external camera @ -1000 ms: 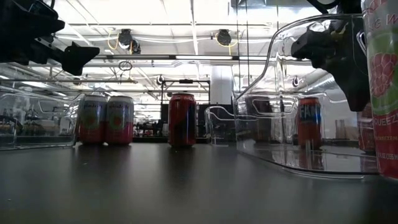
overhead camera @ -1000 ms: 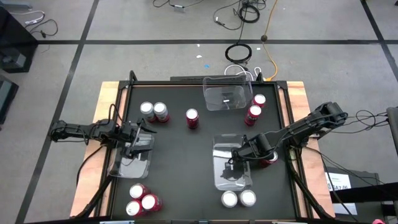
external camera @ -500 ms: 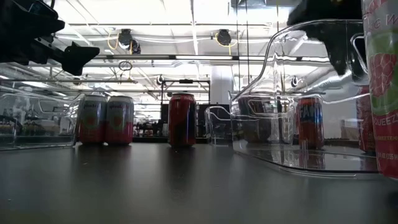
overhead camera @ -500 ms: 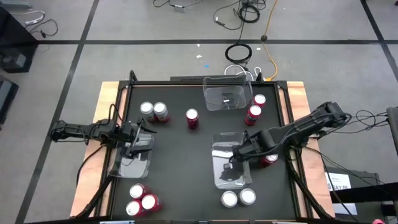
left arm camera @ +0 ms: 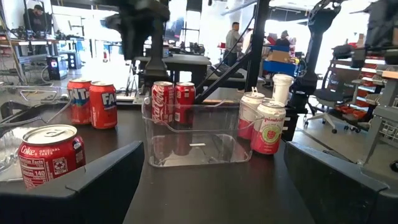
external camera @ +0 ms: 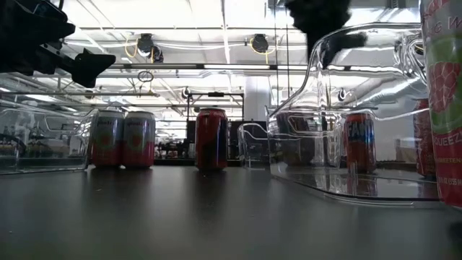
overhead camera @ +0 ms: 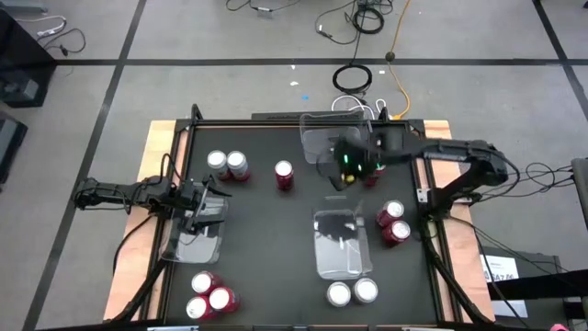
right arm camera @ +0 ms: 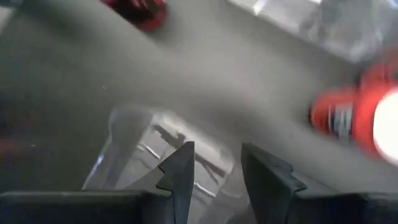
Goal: Sort soda cans
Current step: Put the top transparent bin to the center of the table
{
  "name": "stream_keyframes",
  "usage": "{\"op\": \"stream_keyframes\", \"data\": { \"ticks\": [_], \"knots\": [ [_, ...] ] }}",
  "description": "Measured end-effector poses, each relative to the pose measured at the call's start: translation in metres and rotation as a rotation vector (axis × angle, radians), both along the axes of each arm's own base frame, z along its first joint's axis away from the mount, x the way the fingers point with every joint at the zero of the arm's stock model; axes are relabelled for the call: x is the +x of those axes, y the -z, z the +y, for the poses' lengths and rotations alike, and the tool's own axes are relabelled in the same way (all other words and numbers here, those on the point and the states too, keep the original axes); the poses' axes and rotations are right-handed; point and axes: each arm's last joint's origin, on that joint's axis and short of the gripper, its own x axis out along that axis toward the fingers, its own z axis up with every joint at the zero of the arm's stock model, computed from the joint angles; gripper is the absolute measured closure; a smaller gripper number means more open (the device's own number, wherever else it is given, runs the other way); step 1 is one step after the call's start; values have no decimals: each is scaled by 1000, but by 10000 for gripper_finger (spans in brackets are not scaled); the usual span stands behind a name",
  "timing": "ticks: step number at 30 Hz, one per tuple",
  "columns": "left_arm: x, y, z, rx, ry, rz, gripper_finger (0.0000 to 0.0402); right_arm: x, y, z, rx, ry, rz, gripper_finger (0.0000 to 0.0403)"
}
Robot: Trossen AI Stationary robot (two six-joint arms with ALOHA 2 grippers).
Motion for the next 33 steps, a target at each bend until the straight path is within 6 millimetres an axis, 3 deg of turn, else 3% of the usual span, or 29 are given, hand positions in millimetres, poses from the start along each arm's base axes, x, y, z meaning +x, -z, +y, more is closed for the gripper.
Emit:
{"op": "stream_keyframes", "data": {
  "ticks": [7, 13, 18, 22, 33],
  "knots": [
    [0, 0, 0, 0, 0, 0, 7, -1, 10, -66, -27, -222, -18, 277],
    [0, 0, 0, 0, 0, 0, 7, -1, 33, -102, -71, -406, 92, 277],
    [0, 0, 0, 0, 0, 0, 7, 2, 63, -112, -5, -638, 261, 277],
    [0, 0, 0, 0, 0, 0, 7, 10, 79, -119, -61, -757, 348, 277],
    [0, 0, 0, 0, 0, 0, 7, 24, 86, -137, -243, -910, 295, 277]
  ]
}}
